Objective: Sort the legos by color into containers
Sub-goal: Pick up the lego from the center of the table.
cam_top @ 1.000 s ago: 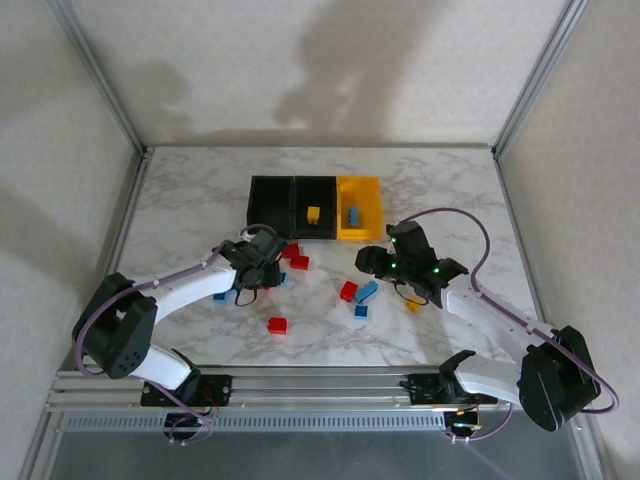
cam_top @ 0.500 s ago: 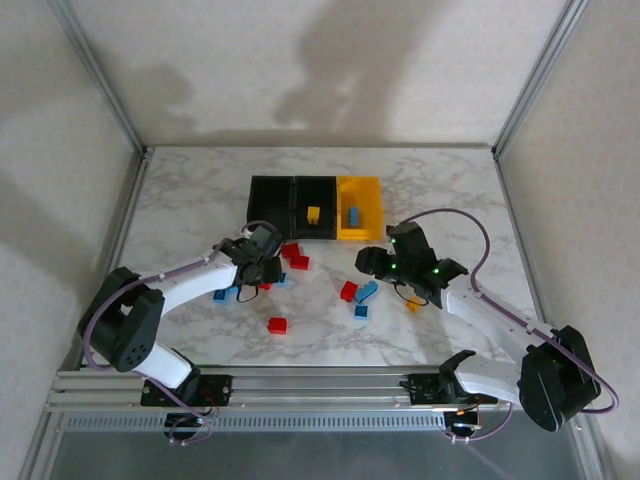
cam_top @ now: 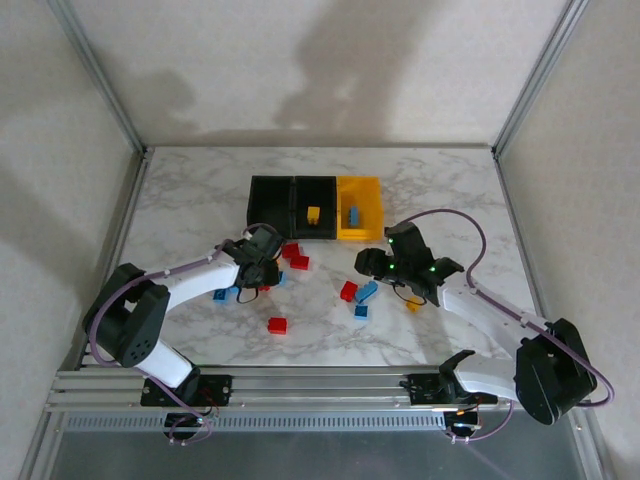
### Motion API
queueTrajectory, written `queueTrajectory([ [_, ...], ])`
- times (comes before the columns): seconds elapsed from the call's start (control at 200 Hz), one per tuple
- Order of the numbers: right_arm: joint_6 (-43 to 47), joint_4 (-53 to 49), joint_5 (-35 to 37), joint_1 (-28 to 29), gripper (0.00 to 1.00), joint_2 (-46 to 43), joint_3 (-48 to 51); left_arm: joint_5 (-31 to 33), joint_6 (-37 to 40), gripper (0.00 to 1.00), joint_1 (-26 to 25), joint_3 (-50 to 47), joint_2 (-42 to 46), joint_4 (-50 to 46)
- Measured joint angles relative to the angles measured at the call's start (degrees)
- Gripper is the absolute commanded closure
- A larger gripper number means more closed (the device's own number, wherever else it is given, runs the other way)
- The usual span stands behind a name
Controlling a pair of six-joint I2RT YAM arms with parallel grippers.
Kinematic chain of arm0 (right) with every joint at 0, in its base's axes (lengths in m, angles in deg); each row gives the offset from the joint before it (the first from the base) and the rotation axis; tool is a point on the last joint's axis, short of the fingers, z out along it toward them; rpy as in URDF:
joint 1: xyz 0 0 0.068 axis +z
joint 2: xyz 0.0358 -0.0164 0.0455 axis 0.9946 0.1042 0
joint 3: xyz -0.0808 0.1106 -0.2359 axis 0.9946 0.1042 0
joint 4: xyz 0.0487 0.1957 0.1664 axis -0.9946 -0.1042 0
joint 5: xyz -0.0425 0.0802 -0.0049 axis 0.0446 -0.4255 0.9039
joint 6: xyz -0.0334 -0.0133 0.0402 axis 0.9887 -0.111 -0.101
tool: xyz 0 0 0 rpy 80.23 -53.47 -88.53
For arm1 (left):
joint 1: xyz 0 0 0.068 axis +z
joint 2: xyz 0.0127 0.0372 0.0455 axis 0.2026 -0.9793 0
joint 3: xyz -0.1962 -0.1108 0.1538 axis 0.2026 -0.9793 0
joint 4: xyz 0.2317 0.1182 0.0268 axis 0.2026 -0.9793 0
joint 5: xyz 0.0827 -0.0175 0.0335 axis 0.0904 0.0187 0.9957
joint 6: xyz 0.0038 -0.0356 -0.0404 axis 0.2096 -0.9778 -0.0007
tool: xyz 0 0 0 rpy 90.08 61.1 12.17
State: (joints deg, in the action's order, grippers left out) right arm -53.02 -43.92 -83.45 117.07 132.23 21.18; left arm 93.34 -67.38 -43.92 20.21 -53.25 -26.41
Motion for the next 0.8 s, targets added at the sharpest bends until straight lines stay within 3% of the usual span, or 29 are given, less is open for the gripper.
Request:
queueTrajectory([
  [0.355,0.02,0.35,-0.02,0.00,0.47,1.05,0.00,0.07,0.00,0.58,1.09,-1.70,1.53,-0.02],
  [0.506,0.04,0.35,-0.02,0.00,0.47,1.11,0.00,-0.15,-0.02,0.77,1.11,-1.81,1.57,0.46],
  [0.666,0.46,0.46,-0.39,0.07,0.46,1.11,0.00,-0.31,-0.07,0.86,1.11,-1.79,1.95,0.52],
  [0.801,1.77,1.33,-1.25,1.68,0.46,1.11,-0.17,-0.33,-0.07,0.88,1.14,-1.14,2.84,-1.31],
])
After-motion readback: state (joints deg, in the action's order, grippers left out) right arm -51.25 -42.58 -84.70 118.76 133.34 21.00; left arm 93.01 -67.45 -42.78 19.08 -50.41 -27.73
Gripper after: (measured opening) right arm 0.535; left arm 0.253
